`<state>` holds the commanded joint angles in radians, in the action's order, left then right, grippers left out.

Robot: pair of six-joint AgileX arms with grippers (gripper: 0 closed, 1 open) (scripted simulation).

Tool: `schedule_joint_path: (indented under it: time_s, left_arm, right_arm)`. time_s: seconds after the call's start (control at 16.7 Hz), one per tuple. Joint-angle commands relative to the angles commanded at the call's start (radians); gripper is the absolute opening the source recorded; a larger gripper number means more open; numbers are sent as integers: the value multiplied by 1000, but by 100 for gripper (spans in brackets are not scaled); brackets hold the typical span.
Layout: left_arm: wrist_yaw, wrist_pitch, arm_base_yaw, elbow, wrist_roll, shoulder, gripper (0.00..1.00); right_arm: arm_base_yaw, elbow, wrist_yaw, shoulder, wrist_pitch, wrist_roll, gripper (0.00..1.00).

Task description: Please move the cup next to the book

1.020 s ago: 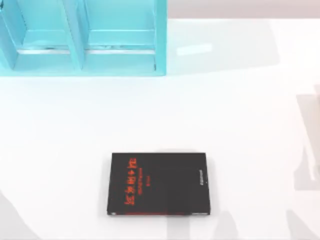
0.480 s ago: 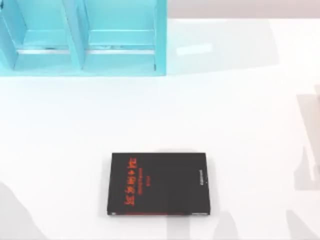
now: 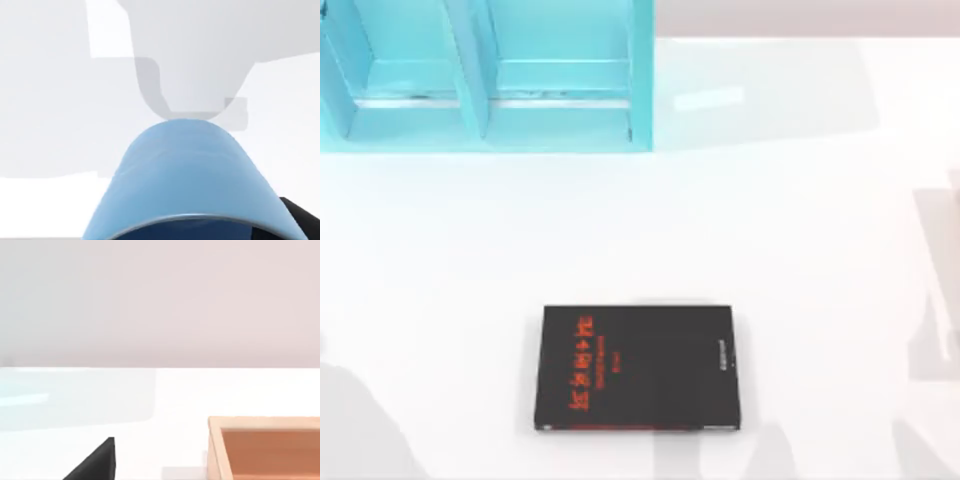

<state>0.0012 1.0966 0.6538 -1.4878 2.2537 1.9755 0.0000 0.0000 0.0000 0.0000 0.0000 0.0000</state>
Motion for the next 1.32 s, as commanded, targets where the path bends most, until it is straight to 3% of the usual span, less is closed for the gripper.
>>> schedule_joint_path:
  time_s: [0.18,0.36,0.72,1.32]
  left_arm:
    - [-5,39,-77,4,-82,23,0]
    - [-12,82,-229,1,-259,37,0]
    - [-13,107,-571,8,-836,-24,0]
    - [-41,142,-910,-51,-1640,-95,0]
  right_arm:
    - [0,0,0,0,0,0,100]
    - [0,0,0,0,0,0,100]
    - [0,0,0,0,0,0,100]
    - [0,0,0,0,0,0,100]
